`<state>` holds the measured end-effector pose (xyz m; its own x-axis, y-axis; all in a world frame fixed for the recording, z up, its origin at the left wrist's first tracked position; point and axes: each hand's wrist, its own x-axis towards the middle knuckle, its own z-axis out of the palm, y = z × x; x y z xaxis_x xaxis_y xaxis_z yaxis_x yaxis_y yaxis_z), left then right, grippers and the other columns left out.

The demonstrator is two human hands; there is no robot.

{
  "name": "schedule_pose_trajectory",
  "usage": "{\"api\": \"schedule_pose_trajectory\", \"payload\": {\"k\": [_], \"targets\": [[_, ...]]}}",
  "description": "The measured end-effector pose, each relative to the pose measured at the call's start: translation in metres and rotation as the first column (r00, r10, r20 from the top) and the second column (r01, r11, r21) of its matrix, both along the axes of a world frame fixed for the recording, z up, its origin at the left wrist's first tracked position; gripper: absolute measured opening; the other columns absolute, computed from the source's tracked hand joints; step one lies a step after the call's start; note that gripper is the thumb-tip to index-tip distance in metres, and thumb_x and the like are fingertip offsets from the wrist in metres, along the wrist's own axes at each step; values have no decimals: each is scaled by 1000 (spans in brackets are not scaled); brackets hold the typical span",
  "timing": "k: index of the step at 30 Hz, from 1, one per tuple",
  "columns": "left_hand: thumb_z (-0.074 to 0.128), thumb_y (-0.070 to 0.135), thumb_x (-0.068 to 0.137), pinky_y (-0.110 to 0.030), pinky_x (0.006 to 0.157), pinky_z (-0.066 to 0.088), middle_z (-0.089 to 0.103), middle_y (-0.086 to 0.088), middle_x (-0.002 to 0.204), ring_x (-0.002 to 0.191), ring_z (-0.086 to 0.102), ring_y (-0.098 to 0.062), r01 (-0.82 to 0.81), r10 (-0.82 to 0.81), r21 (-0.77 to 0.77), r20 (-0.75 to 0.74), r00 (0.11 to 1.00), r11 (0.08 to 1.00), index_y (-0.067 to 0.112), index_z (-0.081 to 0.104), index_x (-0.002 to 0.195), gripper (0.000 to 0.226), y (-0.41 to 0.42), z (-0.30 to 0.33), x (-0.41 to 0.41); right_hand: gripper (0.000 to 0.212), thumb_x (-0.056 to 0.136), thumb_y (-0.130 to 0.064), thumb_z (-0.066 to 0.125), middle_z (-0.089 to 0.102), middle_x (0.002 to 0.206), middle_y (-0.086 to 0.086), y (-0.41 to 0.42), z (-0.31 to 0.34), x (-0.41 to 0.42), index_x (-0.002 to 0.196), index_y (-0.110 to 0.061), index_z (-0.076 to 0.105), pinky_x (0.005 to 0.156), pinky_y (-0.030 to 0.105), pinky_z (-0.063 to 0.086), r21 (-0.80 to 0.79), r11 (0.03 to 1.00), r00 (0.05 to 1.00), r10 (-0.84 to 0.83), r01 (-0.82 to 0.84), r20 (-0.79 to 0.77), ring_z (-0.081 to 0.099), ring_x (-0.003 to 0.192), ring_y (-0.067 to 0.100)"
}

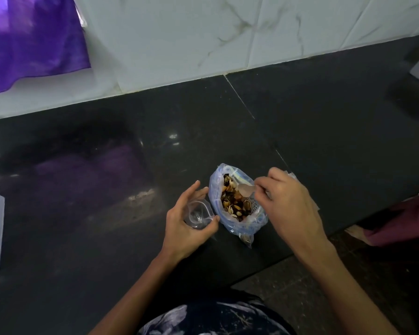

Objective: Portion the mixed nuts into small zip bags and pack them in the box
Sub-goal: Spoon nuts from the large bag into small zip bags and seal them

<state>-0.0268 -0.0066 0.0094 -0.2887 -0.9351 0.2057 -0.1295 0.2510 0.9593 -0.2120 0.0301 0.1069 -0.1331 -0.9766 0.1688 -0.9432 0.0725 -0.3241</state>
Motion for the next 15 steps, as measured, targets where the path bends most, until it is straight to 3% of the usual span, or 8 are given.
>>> {"api": "schedule_pose_trajectory", "payload": {"k": [4,6,9,12,15], "targets": [[80,24,64,-20,98,46,61,6,126,117,59,-5,1,-2,40,5,1000,999,22,42,135,80,-1,-4,-2,7,83,-9,68,46,70,-2,-5,0,5,76,-6,68,43,23,34,-20,999,994,39,-42,-104,42,55,9],[81,22,64,-23,99,46,60,4,129,119,58,-7,12,-12,69,7,1000,998,21,43,135,80,0,-7,-4,11,78,-8,75,39,71,-4,-7,-5,6,73,-8,65,45,22,30,39,998,992,47,-43,-120,38,56,8],[81,19,65,-36,102,48,59,6,133,122,57,-11,35,-35,123,-6,999,992,15,45,136,81,1,-11,-7,5,86,-12,67,37,82,-4,-10,-14,2,89,-9,65,54,24,34,141,988,987,80,-60,-140,41,67,9],[81,21,65,-40,102,48,55,10,136,122,57,-13,51,-49,144,-18,999,988,15,45,136,80,1,-14,-8,16,95,-16,51,46,88,-3,-12,-15,-9,96,-9,65,59,25,44,143,990,998,-4,13,-63,50,71,10],[81,21,64,-38,100,49,56,10,135,120,58,-14,58,-55,149,-27,998,987,16,47,134,78,0,-13,-11,21,96,-19,49,50,88,-3,-13,-16,-21,99,-12,68,54,16,36,144,980,987,-145,135,64,49,67,8]]}}
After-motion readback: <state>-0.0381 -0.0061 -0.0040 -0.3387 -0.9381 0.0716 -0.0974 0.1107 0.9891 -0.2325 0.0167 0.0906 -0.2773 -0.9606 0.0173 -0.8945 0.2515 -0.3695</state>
